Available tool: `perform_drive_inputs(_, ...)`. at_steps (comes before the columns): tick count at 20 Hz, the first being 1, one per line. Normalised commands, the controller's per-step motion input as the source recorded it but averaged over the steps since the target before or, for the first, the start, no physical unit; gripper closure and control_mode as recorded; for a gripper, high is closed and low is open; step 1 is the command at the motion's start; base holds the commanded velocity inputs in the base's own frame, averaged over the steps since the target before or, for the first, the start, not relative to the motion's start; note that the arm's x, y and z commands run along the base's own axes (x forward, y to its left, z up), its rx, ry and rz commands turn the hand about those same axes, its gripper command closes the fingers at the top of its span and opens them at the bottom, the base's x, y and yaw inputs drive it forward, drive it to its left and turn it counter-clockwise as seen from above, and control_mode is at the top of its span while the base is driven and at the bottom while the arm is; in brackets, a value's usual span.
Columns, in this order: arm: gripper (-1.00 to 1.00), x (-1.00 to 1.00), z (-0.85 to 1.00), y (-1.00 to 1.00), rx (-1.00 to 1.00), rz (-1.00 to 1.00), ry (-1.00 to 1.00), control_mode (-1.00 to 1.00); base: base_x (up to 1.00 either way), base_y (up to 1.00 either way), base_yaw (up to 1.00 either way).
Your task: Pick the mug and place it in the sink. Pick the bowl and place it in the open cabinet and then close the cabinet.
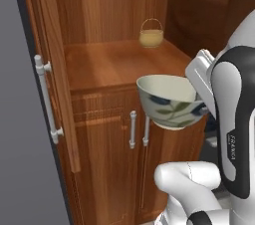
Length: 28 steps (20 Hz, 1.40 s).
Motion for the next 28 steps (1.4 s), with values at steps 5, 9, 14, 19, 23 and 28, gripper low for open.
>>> perform_drive_inputs(5, 1.00, 0.00, 0.00, 0.00, 0.00, 0.00, 0.00, 1.00, 0.12, 0.13, 0.10)
perform_drive_inputs(9, 1.00, 0.00, 0.00, 0.00, 0.00, 0.00, 0.00, 1.00, 0.39, 0.21, 0.05)
perform_drive_inputs(14, 1.00, 0.00, 0.00, 0.00, 0.00, 0.00, 0.00, 1.00, 0.52, 0.02, 0.01)
perform_drive_inputs(19, 1.00, 0.00, 0.00, 0.00, 0.00, 0.00, 0.00, 1.00, 0.25, 0.07, 0.00)
perform_drive_inputs(23, 1.00, 0.00, 0.00, 0.00, 0.00, 0.00, 0.00, 1.00, 0.22, 0.24, 0.00)
perform_drive_inputs(28, 1.00, 0.00, 0.00, 0.00, 0.00, 0.00, 0.00, 1.00, 0.32, 0.37, 0.00)
